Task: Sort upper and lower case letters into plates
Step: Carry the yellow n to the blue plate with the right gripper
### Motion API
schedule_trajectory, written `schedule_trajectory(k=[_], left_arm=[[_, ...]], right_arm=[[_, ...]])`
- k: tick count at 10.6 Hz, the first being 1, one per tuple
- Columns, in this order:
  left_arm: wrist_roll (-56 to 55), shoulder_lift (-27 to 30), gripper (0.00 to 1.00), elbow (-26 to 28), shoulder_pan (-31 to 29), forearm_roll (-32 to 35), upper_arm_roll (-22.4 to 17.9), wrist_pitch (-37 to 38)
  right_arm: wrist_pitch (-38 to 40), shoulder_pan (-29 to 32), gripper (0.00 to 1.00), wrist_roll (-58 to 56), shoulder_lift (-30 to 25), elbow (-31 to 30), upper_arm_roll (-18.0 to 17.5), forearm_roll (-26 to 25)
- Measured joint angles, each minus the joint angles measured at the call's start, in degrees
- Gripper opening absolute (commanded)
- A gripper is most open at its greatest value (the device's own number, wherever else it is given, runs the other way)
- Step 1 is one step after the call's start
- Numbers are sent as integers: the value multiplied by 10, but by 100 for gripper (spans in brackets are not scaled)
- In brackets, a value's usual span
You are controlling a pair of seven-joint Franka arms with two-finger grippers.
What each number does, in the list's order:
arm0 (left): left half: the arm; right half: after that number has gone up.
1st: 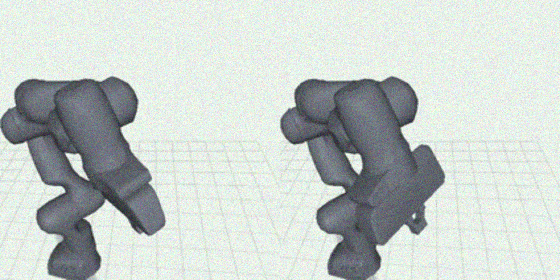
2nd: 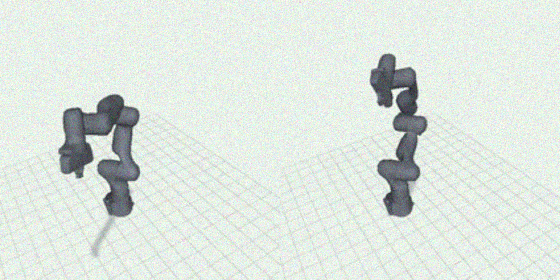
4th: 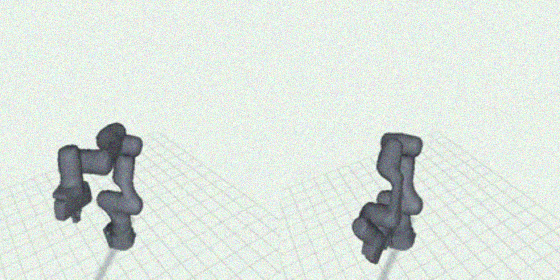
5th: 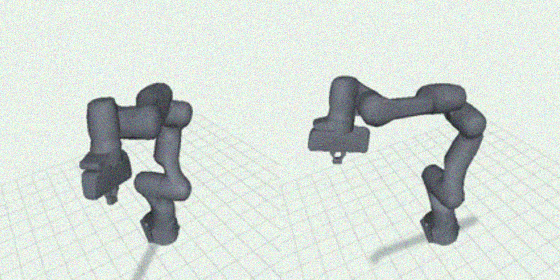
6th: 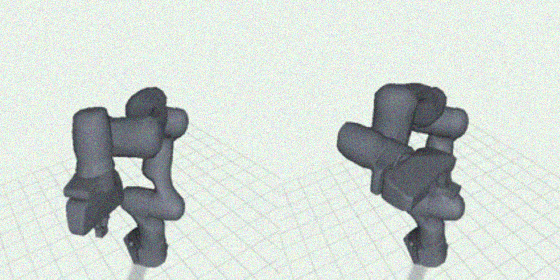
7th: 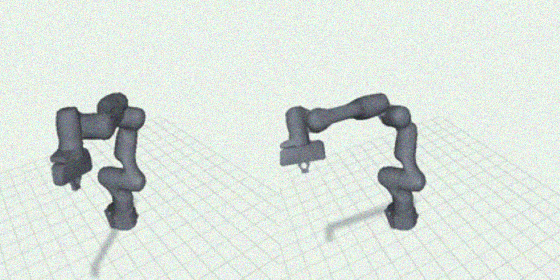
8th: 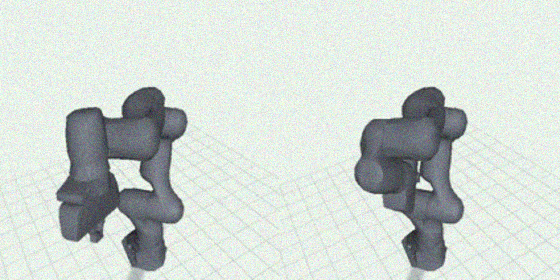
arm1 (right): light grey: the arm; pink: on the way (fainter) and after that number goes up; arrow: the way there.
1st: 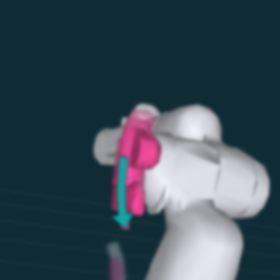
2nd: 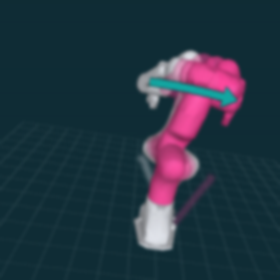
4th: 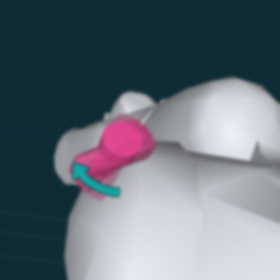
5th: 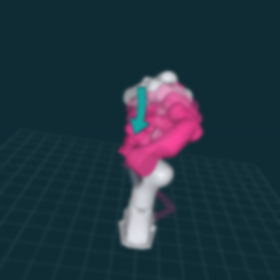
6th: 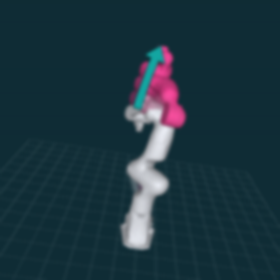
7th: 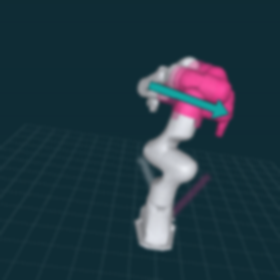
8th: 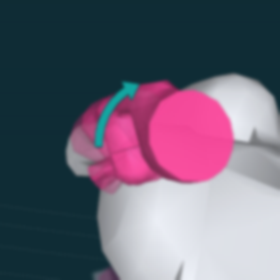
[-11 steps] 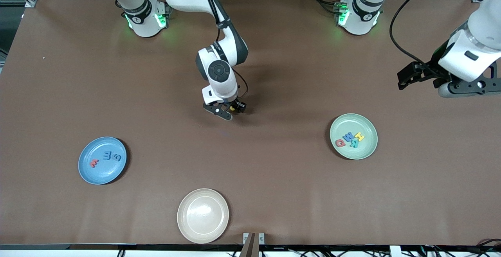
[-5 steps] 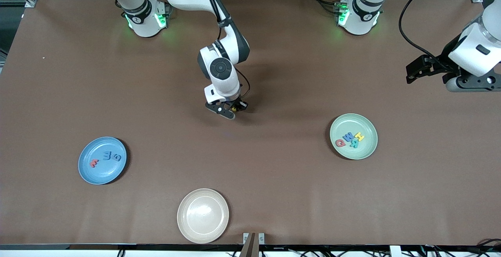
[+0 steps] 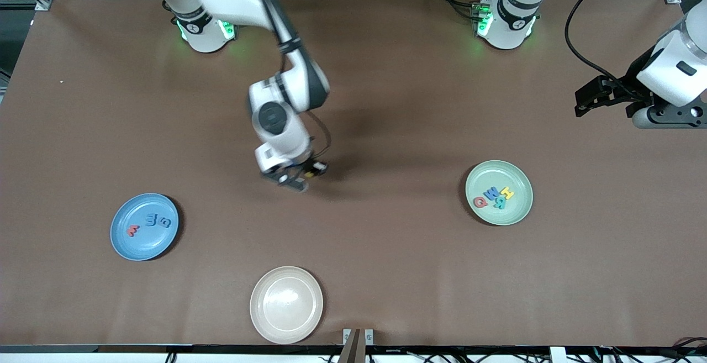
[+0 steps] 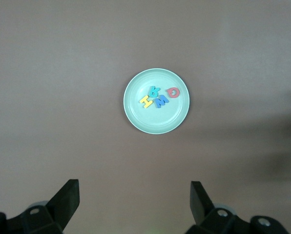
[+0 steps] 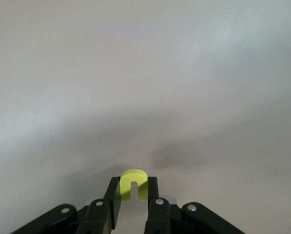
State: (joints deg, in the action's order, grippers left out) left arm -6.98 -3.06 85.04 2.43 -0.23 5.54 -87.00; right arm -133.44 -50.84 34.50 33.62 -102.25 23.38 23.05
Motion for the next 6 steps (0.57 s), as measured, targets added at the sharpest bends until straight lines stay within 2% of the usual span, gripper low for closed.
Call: schedule_trajectory(k=[3,6], left_arm=[[0,0,100,-2,-45,0,51,5],[0,1,100,-14,-50,0,55,28]], right_arm=[[97,129,0,-160,-25,60,1,-71],[106,253,0,-358,-11,76,0,-78]])
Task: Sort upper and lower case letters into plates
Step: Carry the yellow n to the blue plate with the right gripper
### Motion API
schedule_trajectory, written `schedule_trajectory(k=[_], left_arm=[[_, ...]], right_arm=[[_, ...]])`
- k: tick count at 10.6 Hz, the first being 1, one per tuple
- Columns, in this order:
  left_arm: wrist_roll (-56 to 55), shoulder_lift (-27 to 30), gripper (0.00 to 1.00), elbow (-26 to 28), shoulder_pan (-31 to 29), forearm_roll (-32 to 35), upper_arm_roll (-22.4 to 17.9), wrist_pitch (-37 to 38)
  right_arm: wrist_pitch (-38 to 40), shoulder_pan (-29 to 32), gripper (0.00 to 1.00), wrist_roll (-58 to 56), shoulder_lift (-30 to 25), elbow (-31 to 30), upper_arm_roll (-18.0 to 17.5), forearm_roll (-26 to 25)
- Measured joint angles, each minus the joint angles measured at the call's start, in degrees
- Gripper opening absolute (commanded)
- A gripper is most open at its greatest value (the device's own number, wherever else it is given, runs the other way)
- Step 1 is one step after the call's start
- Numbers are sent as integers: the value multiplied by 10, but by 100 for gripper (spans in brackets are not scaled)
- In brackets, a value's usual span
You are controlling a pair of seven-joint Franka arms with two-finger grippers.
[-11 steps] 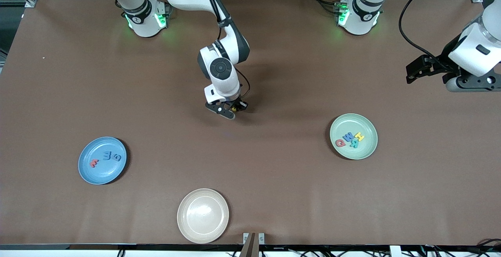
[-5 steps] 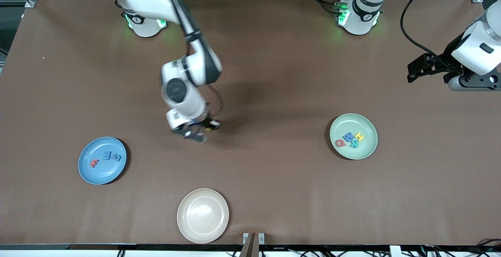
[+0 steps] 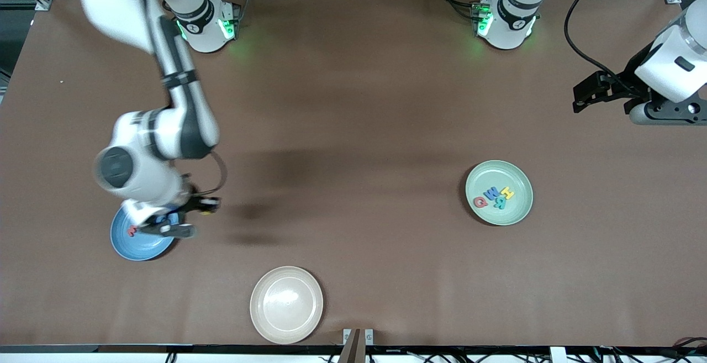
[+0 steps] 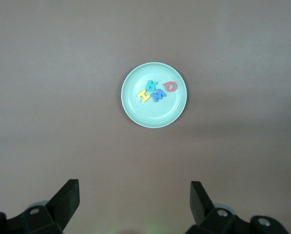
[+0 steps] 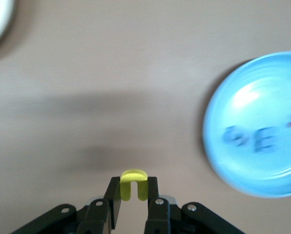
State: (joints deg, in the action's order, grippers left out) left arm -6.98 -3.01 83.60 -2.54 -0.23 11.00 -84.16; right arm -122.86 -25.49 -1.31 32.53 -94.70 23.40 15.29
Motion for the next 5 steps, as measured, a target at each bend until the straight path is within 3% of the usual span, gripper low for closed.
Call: schedule_trajectory(k=[4,5], left_arm=[[0,0,100,-5,0,0,1,5],[0,0,100,-6,0,0,1,6]], right_arm=[[-43,94,2,-118,41,8,-4,-46],[-70,113,26,-142,49,8,-7,-53]])
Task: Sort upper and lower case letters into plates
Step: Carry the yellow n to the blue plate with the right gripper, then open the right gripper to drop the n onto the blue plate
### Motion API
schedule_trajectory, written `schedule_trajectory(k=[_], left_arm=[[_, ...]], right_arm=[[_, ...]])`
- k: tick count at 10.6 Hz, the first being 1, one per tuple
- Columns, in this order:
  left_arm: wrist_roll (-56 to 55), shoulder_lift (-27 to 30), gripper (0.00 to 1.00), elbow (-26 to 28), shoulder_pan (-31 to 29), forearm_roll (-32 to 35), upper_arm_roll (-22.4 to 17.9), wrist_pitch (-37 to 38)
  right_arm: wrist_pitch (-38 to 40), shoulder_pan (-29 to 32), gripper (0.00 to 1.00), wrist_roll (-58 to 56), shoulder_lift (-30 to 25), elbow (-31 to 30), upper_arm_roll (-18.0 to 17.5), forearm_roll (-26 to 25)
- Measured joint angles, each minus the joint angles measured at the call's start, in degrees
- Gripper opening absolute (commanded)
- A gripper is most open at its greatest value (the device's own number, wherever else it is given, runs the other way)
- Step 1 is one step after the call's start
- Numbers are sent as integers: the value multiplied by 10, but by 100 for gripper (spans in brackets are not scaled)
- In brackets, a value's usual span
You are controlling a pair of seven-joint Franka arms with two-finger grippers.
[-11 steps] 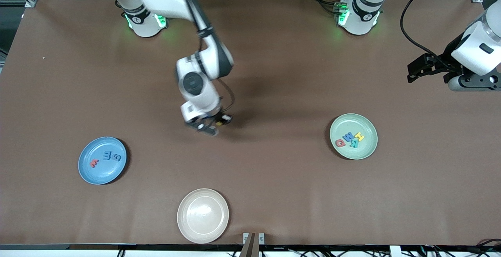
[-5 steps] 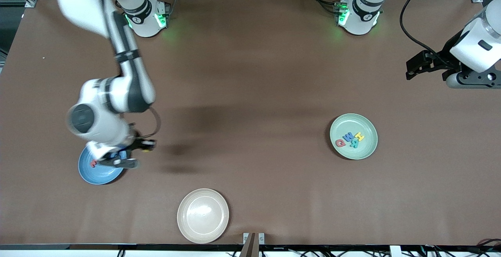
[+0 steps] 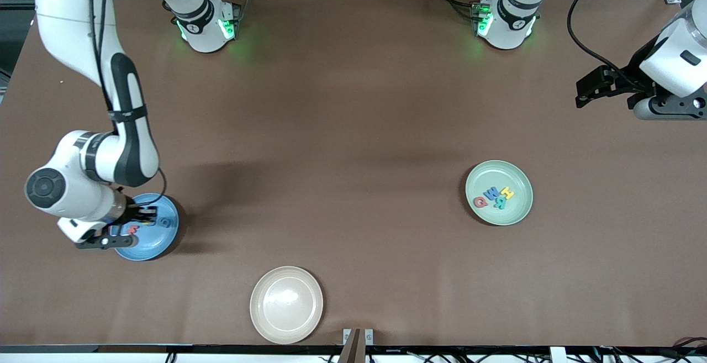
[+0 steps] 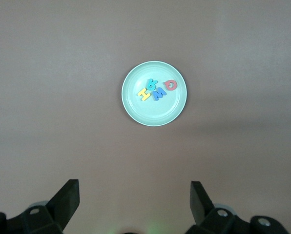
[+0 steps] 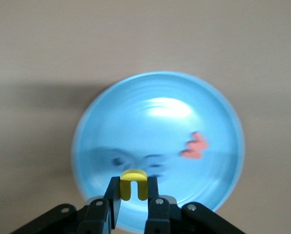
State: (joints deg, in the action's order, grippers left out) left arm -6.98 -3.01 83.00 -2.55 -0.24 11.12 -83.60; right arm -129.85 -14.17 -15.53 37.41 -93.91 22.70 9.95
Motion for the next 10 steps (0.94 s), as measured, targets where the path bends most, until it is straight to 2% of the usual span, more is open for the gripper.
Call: schedule_trajectory(k=[1,2,4,5,6,8,10], left_arm=[[0,0,100,-1,0,0,0,0],[0,1,100,-2,0,0,0,0],[0,6,100,-2,0,0,-2,3],[0,9,100,-2,1,0,-3,4],[0,11,100,-2,5,0,-8,4],[0,13,100,-2,19,0,-31,5],[0,13,100,-2,19,0,-36,4]], right_arm=[[-27,14,91,-24,8,0,-2,-2],[-50,22,100,-41,15,0,-4,-3],[-61,27,100,-44,20,3,-13,-4],[-40,31,100,-44,15,7,-24,-4],[-1,46,100,-44,2,12,-47,-4],[77,114,100,-44,-55,16,-128,-6],[117,135,100,-33,-124,-2,-153,-7]])
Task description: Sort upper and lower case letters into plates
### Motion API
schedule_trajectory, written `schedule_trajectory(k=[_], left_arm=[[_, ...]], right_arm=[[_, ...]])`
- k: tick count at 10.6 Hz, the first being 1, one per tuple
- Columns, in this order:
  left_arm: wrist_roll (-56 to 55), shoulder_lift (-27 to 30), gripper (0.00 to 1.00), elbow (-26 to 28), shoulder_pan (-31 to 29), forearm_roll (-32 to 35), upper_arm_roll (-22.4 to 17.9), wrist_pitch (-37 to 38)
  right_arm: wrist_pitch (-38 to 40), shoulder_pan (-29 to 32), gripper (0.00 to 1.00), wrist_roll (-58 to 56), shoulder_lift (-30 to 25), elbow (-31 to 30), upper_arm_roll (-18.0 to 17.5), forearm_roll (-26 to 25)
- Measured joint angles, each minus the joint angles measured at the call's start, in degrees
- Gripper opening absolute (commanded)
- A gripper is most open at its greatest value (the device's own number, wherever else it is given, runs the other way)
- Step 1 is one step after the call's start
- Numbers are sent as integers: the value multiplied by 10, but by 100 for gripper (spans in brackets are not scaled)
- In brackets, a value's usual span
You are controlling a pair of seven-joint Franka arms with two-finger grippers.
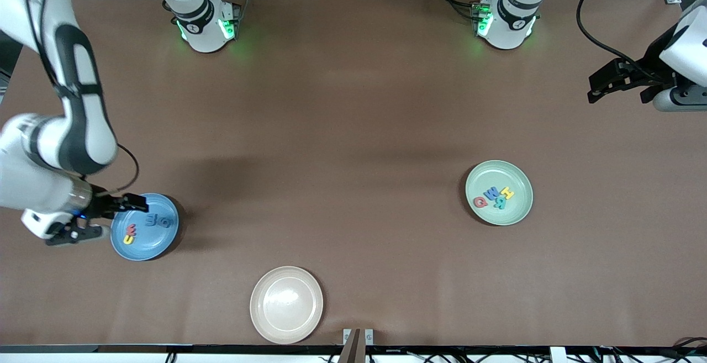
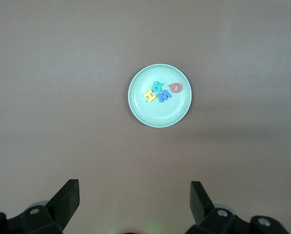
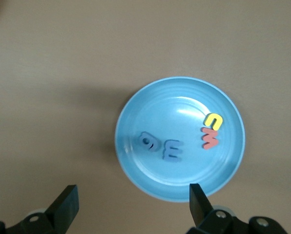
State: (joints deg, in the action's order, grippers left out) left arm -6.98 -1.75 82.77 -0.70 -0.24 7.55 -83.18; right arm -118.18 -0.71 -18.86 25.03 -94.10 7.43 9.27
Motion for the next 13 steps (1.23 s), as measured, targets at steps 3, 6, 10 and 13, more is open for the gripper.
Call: schedule_trajectory(k=[3,6,10,13], left_arm=[[0,0,100,2,0,0,-2,-1],[0,-1,100,4,0,0,-3,-2],[0,-2,100,5,0,0,-4,-2],[0,-3,100,6,0,0,-4,-2]], right_arm=[[4,0,100,32,-104,-74,-31,-26],[51,0,100,36,-200,-95,-35,-47],[180,1,100,45,-256,-44,-38,-51],[244,1,100,49,-256,2,-39,-76]])
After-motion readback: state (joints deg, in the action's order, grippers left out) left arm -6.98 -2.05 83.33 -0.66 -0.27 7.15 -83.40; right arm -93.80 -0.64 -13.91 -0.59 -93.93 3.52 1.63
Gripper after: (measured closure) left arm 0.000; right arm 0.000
